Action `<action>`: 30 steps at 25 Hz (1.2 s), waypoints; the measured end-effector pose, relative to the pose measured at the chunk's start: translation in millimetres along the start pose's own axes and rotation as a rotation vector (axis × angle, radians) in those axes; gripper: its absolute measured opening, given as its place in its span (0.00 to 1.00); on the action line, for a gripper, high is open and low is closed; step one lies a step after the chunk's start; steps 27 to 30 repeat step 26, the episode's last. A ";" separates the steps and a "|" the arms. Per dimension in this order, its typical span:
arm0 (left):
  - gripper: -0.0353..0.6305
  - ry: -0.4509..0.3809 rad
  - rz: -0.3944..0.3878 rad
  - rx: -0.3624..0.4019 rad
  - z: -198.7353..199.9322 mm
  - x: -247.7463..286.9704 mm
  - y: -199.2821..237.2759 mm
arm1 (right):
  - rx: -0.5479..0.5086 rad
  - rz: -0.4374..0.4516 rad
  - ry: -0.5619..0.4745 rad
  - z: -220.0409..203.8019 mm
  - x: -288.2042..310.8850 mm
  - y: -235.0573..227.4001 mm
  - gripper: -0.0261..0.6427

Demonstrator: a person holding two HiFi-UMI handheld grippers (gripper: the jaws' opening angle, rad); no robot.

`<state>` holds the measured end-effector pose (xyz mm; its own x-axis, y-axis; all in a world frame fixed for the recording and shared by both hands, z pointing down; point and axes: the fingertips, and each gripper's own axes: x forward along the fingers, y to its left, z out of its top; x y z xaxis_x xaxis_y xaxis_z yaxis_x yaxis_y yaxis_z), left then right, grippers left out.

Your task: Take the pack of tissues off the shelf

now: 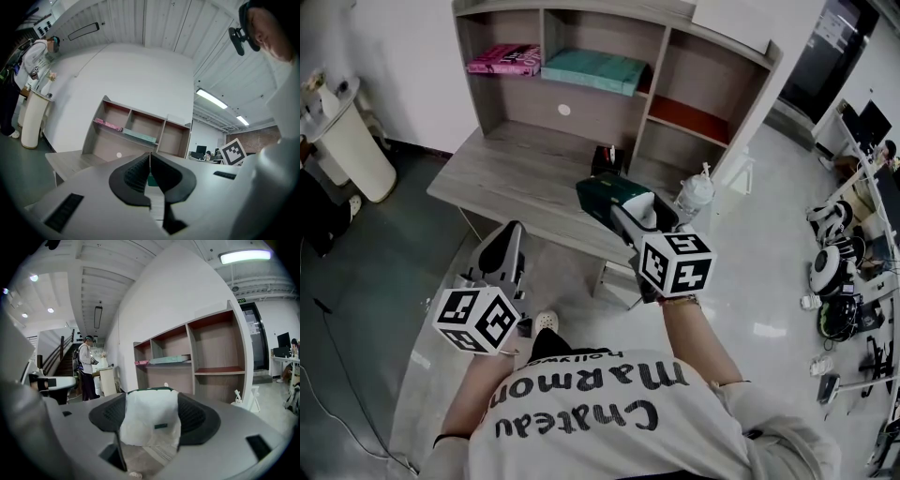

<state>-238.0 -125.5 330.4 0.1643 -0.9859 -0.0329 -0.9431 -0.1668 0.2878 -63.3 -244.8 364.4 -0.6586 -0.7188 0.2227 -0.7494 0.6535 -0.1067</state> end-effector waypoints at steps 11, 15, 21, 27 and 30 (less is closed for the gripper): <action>0.09 0.004 0.006 -0.004 -3.4 -3.4 1.3 | 0.030 0.005 0.010 -5.5 -1.7 -0.7 0.55; 0.09 0.005 0.005 -0.007 -2.4 -2.9 2.1 | 0.066 0.016 0.010 -5.6 -0.8 -1.0 0.55; 0.09 0.013 0.007 -0.015 -5.7 0.8 3.7 | 0.055 0.012 0.020 -7.8 1.2 -3.2 0.55; 0.09 0.014 0.007 -0.018 -6.7 3.9 4.1 | 0.049 0.011 0.027 -9.5 2.9 -5.8 0.55; 0.09 0.014 0.007 -0.018 -6.7 3.9 4.1 | 0.049 0.011 0.027 -9.5 2.9 -5.8 0.55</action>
